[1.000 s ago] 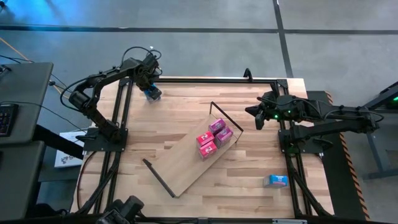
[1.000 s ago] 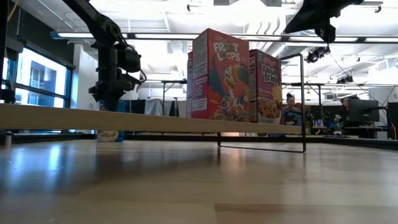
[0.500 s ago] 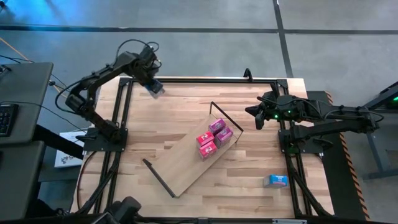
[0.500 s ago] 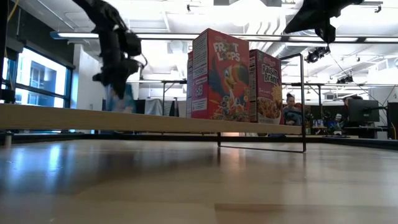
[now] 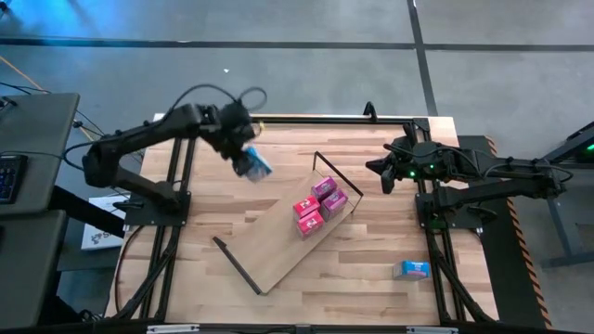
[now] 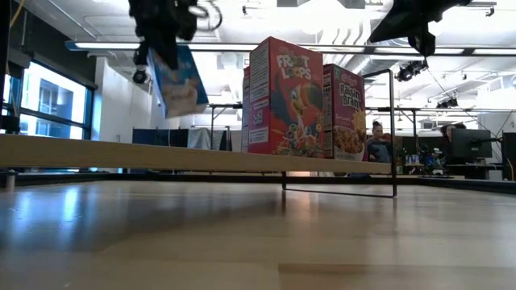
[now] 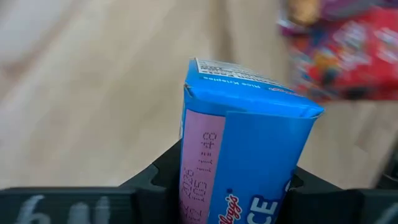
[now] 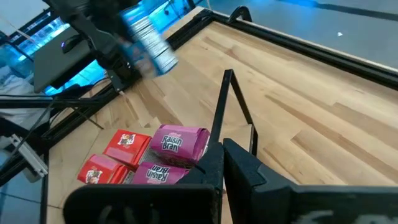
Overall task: Stack cereal on shelf
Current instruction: Put the top blue cereal box on the shelf, then put the blue cereal box on the shelf aligned with the other blue cereal box
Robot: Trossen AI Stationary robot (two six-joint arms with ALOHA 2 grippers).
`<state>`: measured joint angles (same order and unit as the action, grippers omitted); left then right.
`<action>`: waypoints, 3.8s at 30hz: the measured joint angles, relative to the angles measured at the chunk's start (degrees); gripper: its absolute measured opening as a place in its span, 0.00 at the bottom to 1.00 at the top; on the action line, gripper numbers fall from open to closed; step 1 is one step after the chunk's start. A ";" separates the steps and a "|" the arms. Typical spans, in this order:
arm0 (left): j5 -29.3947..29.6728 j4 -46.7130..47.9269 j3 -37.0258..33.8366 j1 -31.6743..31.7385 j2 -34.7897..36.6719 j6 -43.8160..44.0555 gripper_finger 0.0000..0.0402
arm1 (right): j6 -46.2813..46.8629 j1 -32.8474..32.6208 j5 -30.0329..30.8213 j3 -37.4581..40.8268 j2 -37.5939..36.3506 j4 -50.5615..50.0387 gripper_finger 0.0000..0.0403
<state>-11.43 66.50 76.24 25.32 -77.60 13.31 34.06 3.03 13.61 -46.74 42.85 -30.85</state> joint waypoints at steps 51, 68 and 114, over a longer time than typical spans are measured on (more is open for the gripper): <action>13.70 -2.00 22.22 -45.73 -29.82 45.62 0.31 | -4.52 0.00 1.71 -0.07 2.32 -4.72 0.00; 17.01 -2.28 22.22 -46.46 -31.66 50.58 0.31 | -3.06 0.00 2.49 -0.04 2.29 -5.18 0.00; 16.73 -4.16 22.20 -44.48 -19.40 41.76 0.62 | -3.05 0.00 2.84 0.00 2.32 -5.33 0.00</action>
<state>5.29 62.33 98.43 -19.17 -97.00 55.07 31.02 3.03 16.45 -46.74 45.17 -36.18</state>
